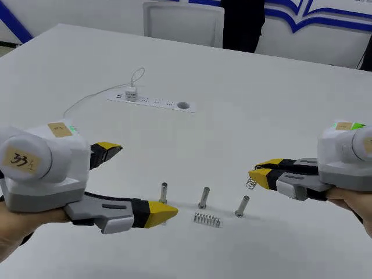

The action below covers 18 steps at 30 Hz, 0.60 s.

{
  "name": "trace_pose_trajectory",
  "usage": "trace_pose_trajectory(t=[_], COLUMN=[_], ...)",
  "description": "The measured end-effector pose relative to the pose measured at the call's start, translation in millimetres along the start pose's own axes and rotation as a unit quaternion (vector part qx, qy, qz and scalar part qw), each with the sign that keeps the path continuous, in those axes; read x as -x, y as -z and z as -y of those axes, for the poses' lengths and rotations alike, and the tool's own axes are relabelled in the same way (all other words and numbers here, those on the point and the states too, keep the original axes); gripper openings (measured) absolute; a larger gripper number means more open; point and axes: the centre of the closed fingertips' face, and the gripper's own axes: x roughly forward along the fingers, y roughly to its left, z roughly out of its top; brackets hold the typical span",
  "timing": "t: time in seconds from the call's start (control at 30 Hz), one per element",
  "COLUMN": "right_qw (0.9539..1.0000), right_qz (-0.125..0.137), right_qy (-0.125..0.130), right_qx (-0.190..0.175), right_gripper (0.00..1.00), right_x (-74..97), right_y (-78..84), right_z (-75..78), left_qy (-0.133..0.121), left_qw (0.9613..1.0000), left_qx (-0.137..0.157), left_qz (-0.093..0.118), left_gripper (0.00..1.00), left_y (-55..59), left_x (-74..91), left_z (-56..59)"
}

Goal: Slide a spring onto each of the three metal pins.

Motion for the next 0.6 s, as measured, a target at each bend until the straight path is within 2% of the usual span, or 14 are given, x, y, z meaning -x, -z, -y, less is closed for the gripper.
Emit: trace_pose_trajectory(t=[0.23, 0.33, 0.6], right_qw=[0.9998, 0.9996, 0.9995], right_qz=[-0.017, -0.028, -0.031], right_qy=[0.005, 0.009, 0.006], right_qx=[-0.010, 0.001, -0.004], right_gripper=[0.10, 0.10, 0.10], right_x=[-5.6, -8.6, -15.4], right_y=[16.3, 22.0, 22.9], right_z=[1.0, 1.9, -1.5], left_qy=[0.000, 0.001, 0.000], left_qw=[0.9998, 0.9996, 0.9995], left_qx=[-0.008, -0.009, -0.004], left_qz=[-0.016, -0.027, -0.031], left_gripper=[0.98, 0.98, 0.98], left_y=[8.6, 14.0, 16.1], left_x=[2.5, 4.3, 6.9], left_z=[-1.4, -2.0, -4.4])
